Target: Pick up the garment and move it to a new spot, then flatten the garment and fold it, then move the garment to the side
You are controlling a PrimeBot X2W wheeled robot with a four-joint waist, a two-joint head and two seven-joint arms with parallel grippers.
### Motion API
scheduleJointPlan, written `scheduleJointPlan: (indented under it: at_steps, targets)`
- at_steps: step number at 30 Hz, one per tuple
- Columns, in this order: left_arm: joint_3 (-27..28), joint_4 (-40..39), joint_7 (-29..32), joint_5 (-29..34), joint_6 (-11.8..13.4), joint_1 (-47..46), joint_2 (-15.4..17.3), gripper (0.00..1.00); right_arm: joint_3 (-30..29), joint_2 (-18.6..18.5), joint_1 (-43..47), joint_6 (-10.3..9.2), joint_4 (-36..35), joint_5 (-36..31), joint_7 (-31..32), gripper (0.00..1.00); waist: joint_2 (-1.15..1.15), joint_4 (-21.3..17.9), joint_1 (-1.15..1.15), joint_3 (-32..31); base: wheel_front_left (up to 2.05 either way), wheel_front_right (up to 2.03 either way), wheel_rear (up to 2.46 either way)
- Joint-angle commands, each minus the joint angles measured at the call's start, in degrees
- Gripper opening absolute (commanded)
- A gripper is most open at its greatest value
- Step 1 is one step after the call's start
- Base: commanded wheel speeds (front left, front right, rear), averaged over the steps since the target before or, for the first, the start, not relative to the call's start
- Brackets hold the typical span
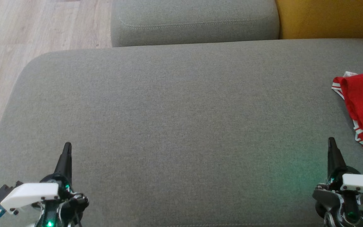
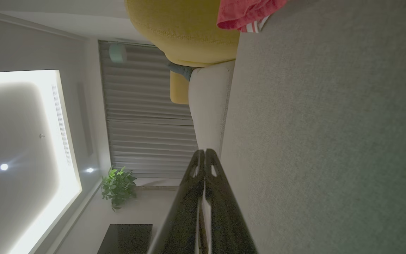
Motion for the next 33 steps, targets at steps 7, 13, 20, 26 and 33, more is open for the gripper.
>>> scheduleJointPlan:
  at_steps: [7,13,20,26,33]
  targets:
    - [2.9,-2.0,1.6,-5.1,-1.2,-4.1,0.7,0.00,0.3,-0.6,-3.8,-0.05,-2.7,5.7,1.4,0.00,0.00,0.0,0.00,0.0,0.00,0.00,0.00]
    - [3.2,-2.0,1.9,-6.1,-1.4,-4.2,0.7,0.00,0.2,-0.6,-3.9,-0.05,-2.8,6.8,1.7,0.00,0.00,0.0,0.00,0.0,0.00,0.00,0.00]
    - [3.3,-2.0,2.0,-6.0,-1.4,-4.2,0.6,0.00,0.1,-0.6,-3.9,-0.05,-2.8,6.8,1.7,0.00,0.00,0.0,0.00,0.0,0.00,0.00,0.00]
    - [3.4,-1.9,2.1,-6.0,-1.4,-4.3,0.5,0.00,0.1,-0.5,-3.9,-0.05,-2.7,6.8,1.7,0.00,0.00,0.0,0.00,0.0,0.00,0.00,0.00]
    - [3.5,-1.9,2.2,-5.9,-1.4,-4.3,0.5,0.00,0.1,-0.5,-3.9,-0.05,-2.7,6.7,1.7,0.00,0.00,0.0,0.00,0.0,0.00,0.00,0.00]
